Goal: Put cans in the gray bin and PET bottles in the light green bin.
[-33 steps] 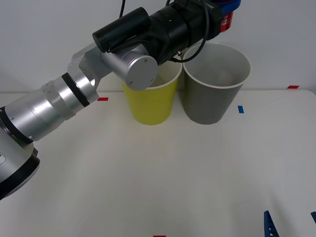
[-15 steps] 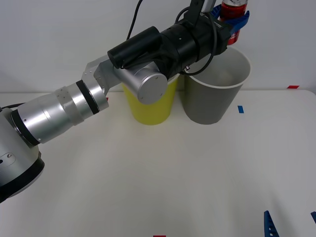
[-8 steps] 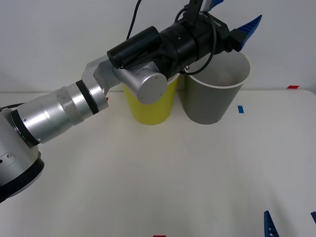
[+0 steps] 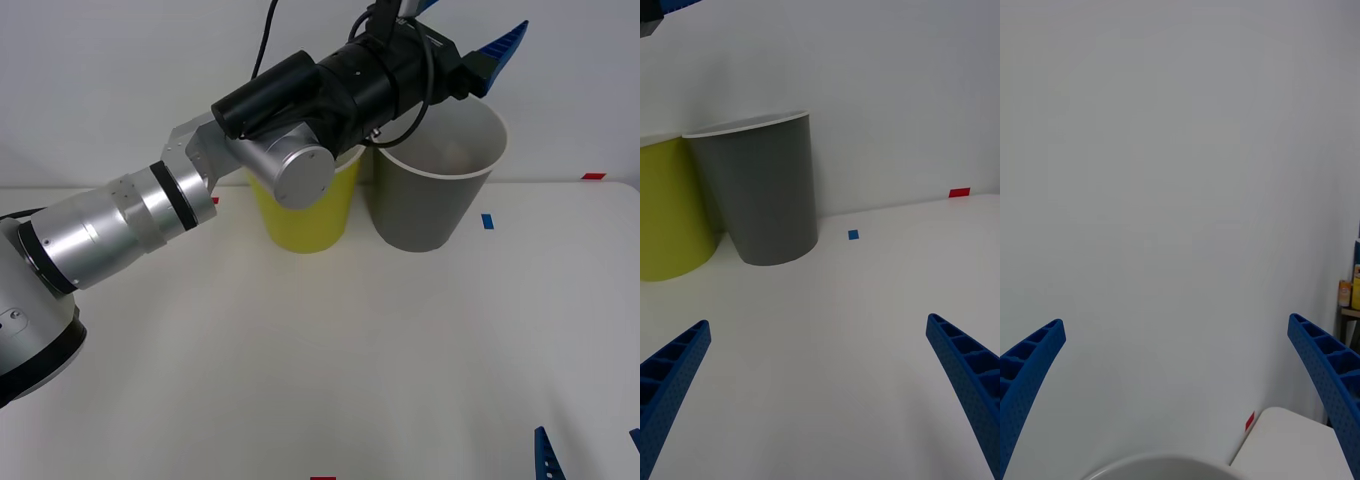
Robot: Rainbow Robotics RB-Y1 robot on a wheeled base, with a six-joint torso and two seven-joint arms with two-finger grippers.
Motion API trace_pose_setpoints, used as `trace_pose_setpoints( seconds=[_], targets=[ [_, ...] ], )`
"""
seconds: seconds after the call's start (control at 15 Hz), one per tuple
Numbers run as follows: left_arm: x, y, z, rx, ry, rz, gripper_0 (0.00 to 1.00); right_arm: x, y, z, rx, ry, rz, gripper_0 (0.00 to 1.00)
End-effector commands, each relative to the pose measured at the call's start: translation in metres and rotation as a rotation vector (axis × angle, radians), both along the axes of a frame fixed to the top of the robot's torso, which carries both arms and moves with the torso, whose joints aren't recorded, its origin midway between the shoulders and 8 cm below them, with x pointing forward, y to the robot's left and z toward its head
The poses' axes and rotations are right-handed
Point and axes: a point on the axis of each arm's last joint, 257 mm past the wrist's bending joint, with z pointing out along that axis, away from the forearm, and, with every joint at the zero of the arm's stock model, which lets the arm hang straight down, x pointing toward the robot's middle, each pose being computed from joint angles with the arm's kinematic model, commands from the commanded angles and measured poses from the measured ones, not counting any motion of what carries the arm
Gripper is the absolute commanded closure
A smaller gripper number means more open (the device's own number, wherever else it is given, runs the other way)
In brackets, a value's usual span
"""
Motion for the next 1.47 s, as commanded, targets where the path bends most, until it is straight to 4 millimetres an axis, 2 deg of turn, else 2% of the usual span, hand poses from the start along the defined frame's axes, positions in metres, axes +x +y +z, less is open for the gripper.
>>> trace_pose_setpoints(
  seconds=[0.07, 0.2, 0.33, 0.67, 1.07, 1.33, 1.47],
  targets=[
    [0.002, 0.004, 0.002, 0.002, -0.011, 0.007, 0.00, 0.000, 0.000, 0.000, 0.000, 0.000, 0.000, 0.00],
    [0.003, 0.017, 0.011, -0.001, -0.040, 0.017, 0.00, 0.000, 0.000, 0.000, 0.000, 0.000, 0.000, 0.00],
    [0.005, 0.040, 0.016, -0.012, -0.064, 0.036, 0.00, 0.000, 0.000, 0.000, 0.000, 0.000, 0.000, 0.00],
    [-0.012, 0.092, 0.020, -0.052, -0.109, 0.047, 0.00, 0.000, 0.000, 0.000, 0.000, 0.000, 0.000, 0.00],
    [-0.029, 0.164, 0.006, -0.025, -0.161, 0.097, 0.00, 0.000, 0.000, 0.000, 0.000, 0.000, 0.000, 0.00],
    [-0.043, 0.211, -0.017, -0.035, -0.158, 0.137, 0.00, 0.000, 0.000, 0.000, 0.000, 0.000, 0.000, 0.00],
    [-0.048, 0.228, -0.027, -0.043, -0.155, 0.155, 0.00, 0.000, 0.000, 0.000, 0.000, 0.000, 0.000, 0.00]
  ],
)
